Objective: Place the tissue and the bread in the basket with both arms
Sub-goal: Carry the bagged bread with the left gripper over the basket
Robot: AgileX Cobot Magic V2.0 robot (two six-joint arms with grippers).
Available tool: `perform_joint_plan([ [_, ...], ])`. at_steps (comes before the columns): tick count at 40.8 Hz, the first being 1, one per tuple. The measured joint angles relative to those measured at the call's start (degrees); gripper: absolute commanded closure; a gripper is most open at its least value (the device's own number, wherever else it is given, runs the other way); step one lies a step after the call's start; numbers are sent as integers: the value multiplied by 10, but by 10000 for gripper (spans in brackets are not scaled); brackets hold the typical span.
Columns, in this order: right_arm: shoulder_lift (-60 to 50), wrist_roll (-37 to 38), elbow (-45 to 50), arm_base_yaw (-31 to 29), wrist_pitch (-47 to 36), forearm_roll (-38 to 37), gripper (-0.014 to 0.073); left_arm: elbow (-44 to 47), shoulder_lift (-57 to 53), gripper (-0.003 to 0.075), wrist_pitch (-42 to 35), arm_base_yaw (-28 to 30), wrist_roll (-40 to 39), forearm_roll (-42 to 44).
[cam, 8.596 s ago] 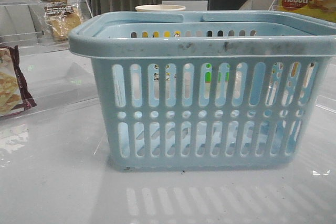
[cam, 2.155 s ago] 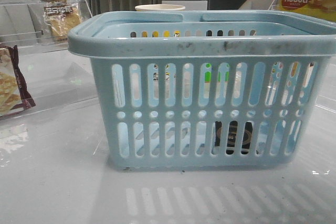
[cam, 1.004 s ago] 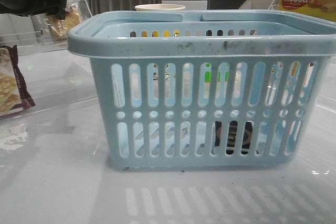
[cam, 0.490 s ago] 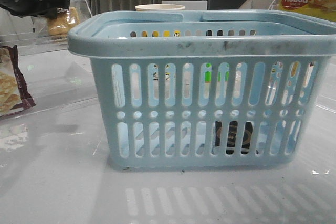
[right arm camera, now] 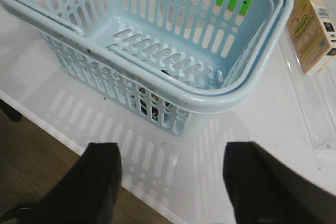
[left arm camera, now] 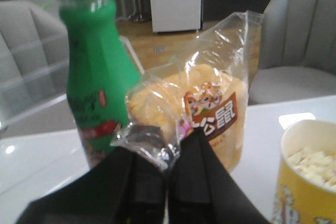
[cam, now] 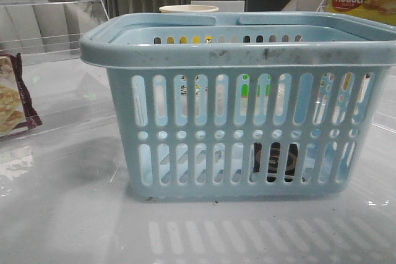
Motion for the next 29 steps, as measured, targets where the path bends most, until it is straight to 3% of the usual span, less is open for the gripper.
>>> perform_joint_plan([
  [5, 0, 0, 0, 0, 0, 0, 65, 0, -58, 629, 46, -31, 0, 1],
  [20, 0, 0, 0, 0, 0, 0, 65, 0, -158, 629, 303, -159, 0, 2],
  [29, 0, 0, 0, 0, 0, 0, 65, 0, -124, 629, 338, -235, 0, 2],
])
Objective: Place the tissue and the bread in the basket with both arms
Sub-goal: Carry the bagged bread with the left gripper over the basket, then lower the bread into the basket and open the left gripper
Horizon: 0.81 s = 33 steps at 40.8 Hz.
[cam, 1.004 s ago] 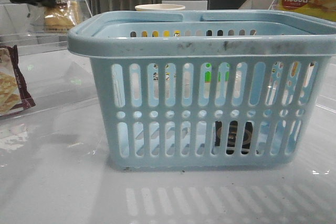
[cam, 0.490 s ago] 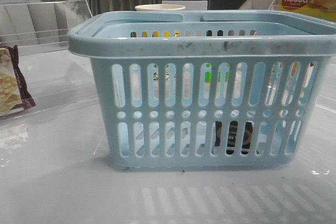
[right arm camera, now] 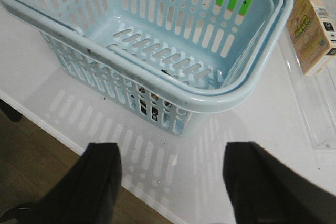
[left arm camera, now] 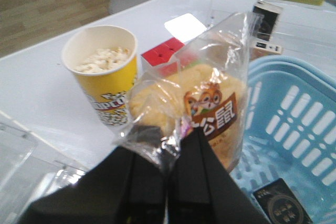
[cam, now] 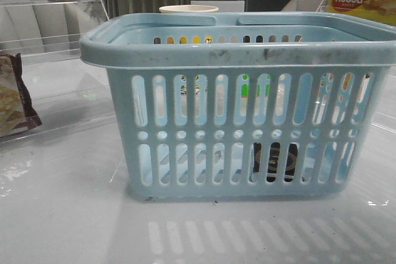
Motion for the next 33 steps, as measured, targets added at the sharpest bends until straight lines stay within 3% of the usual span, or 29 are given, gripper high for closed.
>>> perform_joint_plan([
  [19, 0, -1, 0, 0, 0, 0, 65, 1, 153, 619, 17, -73, 0, -1],
  [24, 0, -1, 0, 0, 0, 0, 65, 1, 175, 531, 20, -74, 0, -1],
  [29, 0, -1, 0, 0, 0, 0, 65, 2, 180, 370, 19, -74, 0, -1],
  [33, 0, -1, 0, 0, 0, 0, 65, 1, 180, 314, 19, -74, 0, -1],
])
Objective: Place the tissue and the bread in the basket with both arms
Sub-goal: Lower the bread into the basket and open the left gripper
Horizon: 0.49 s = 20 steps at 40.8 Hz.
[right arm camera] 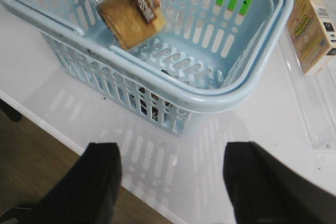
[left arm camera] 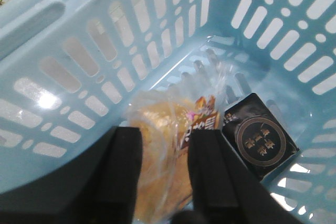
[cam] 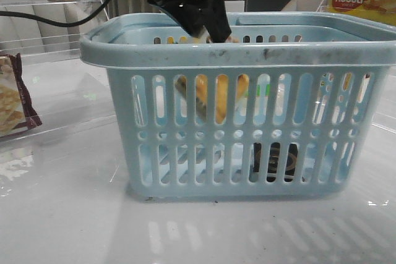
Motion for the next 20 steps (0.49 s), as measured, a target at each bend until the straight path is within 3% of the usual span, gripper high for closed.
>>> perform_joint_plan([
  [10, 0, 0, 0, 0, 0, 0, 65, -1, -19, 318, 14, 0, 0, 6],
  [20, 0, 0, 0, 0, 0, 0, 65, -4, -118, 317, 55, 0, 0, 23],
])
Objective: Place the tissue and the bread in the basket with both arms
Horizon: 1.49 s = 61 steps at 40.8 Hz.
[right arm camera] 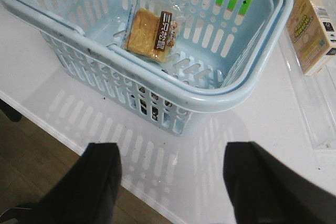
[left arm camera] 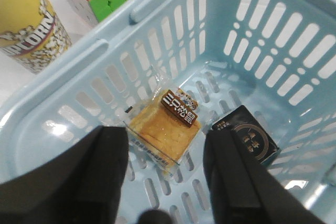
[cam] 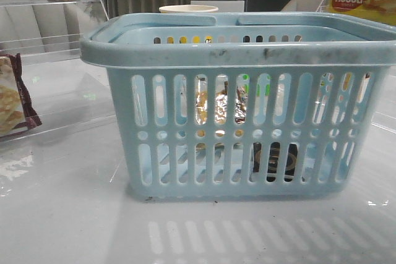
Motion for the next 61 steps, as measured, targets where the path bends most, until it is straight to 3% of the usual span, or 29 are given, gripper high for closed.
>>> perform_joint_plan([
  [12, 0, 0, 0, 0, 0, 0, 65, 53, -160, 317, 45, 0, 0, 0],
  [34, 0, 0, 0, 0, 0, 0, 65, 345, -448, 318, 47, 0, 0, 4],
  [49, 0, 0, 0, 0, -1, 0, 73, 407, -552, 318, 50, 0, 0, 4],
  [52, 0, 0, 0, 0, -1, 0, 128, 411, -555, 318, 50, 0, 0, 4],
  [57, 0, 0, 0, 0, 0, 0, 305, 418, -555, 328, 51, 0, 0, 6],
  [61, 0, 0, 0, 0, 0, 0, 459, 424, -555, 393, 52, 0, 0, 17],
])
